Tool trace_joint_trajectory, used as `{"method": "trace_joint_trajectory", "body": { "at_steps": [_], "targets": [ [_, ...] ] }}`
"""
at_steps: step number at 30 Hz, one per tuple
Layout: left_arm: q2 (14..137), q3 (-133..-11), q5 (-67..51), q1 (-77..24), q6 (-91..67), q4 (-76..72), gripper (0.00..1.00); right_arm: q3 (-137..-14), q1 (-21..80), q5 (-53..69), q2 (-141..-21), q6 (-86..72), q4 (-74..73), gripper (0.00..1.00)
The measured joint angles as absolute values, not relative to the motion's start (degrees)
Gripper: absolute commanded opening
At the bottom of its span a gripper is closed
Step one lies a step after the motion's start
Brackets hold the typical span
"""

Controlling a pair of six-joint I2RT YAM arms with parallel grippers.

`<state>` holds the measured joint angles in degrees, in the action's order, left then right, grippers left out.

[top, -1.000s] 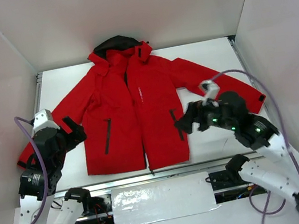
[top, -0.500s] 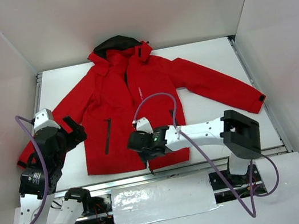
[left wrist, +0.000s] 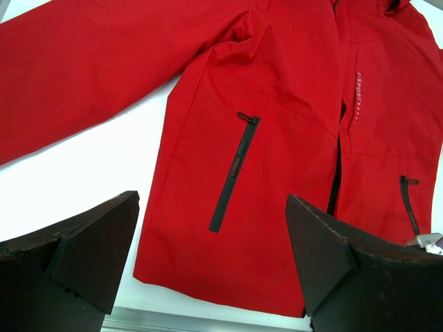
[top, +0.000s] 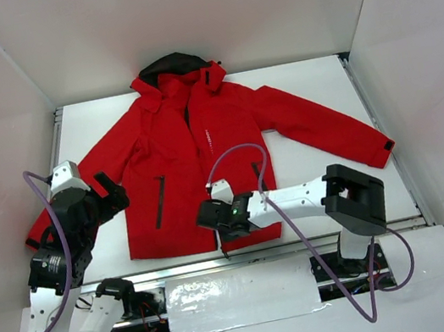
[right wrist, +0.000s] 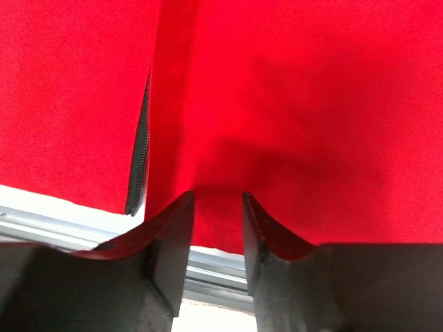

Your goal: Zip up the jacket

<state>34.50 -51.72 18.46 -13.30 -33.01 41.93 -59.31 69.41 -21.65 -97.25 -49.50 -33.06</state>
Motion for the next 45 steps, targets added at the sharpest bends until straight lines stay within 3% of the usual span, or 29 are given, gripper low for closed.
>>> {"method": "trace_joint_trajectory", "body": {
  "at_steps": [6, 20, 25, 28, 40, 43, 45],
  "targets": [
    [34.52, -51.72, 18.13, -13.3, -33.01, 41.95, 0.99, -57.25, 70.46, -20.36, -94.28, -50.35, -30.15, 0.47],
    [34.65, -51.72, 17.67, -13.3, -32.97, 41.93, 0.99, -61.93, 74.24, -22.09, -97.23, -52.99, -29.26, 0.43],
    [34.65, -51.72, 17.65, -13.3, -32.97, 41.93, 0.99, -61.93, 74.22, -23.57, -97.65, -53.98, -30.52, 0.35],
    [34.65, -51.72, 17.65, -13.3, -32.97, 41.93, 0.99, -61.84, 74.24, -23.99, -97.65, -54.57, -30.92, 0.23],
    [34.94, -51.7, 17.63, -13.3, -32.97, 41.93, 0.99, -57.8, 74.24, -24.86, -97.65, -56.38, -30.76, 0.22],
    [35.07, -51.7, 17.61, -13.3, -32.97, 41.91, 0.99, -57.25, 74.24, -24.77, -97.65, -56.51, -30.37, 0.02],
    [35.07, -51.68, 17.41, -13.3, -32.95, 41.89, 0.97, -56.84, 74.24, -24.8, -97.6, -56.95, -29.91, 0.0]
  ]
}}
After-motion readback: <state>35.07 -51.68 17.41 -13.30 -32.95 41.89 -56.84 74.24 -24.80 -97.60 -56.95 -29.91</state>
